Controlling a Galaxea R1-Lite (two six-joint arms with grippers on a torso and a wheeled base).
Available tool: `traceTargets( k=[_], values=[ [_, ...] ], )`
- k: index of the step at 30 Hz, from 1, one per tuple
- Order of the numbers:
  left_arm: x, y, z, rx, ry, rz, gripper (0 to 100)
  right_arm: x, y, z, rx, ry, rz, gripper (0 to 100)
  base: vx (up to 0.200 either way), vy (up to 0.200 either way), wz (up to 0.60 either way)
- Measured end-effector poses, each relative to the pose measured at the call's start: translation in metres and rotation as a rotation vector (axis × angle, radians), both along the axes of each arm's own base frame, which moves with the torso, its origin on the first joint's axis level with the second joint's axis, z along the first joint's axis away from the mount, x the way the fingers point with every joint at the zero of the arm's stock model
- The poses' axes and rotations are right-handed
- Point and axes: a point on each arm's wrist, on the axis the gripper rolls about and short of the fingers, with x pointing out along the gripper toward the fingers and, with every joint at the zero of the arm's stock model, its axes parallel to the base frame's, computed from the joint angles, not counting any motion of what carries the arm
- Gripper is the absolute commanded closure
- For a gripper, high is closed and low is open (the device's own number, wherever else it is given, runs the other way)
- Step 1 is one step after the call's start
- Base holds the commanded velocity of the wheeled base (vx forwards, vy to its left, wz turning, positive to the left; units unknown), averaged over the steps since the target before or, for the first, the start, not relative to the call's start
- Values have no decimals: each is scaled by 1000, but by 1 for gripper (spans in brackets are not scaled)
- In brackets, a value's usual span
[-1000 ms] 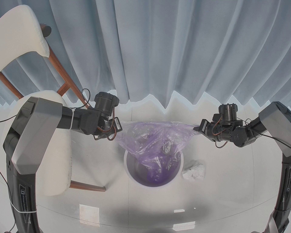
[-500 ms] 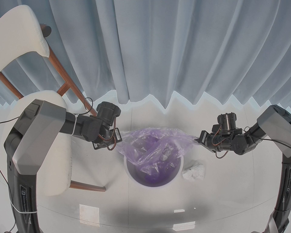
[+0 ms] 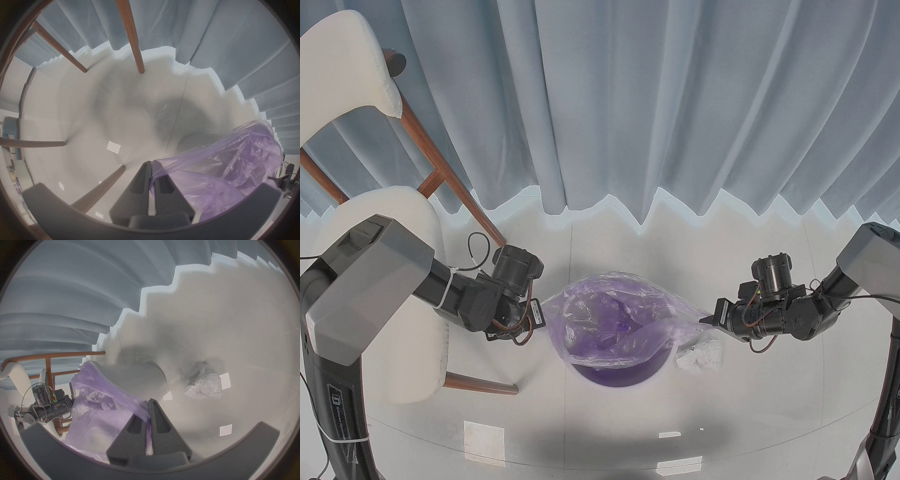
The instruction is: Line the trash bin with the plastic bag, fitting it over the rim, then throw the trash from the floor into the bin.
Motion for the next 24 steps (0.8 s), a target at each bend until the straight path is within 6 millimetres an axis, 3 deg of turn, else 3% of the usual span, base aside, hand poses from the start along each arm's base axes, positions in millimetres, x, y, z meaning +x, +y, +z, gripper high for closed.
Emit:
traceTargets(
  k=[9, 14, 15, 19, 20, 24],
  values=[
    [-20, -11, -9, -44, -100, -49, 100, -11, -2, -5, -4, -61, 18, 100, 0, 0, 0],
    [-34, -10, 1, -51, -118, -63, 100, -6, -3, 4, 19, -150, 9, 100, 0, 0, 0],
    [-38, -8, 3, -51, -118, -64, 0, -6, -4, 6, 23, -160, 7, 100, 0, 0, 0],
    [-50, -1, 14, -54, -127, -63, 0, -7, -5, 12, 28, -180, 3, 100, 0, 0, 0],
    [-52, 1, 18, -58, -134, -61, 0, -7, -5, 14, 28, -182, 1, 0, 0, 0, 0],
    [-66, 10, 32, -67, -149, -63, 0, -11, -6, 16, 23, -187, -8, 0, 0, 0, 0]
  ],
)
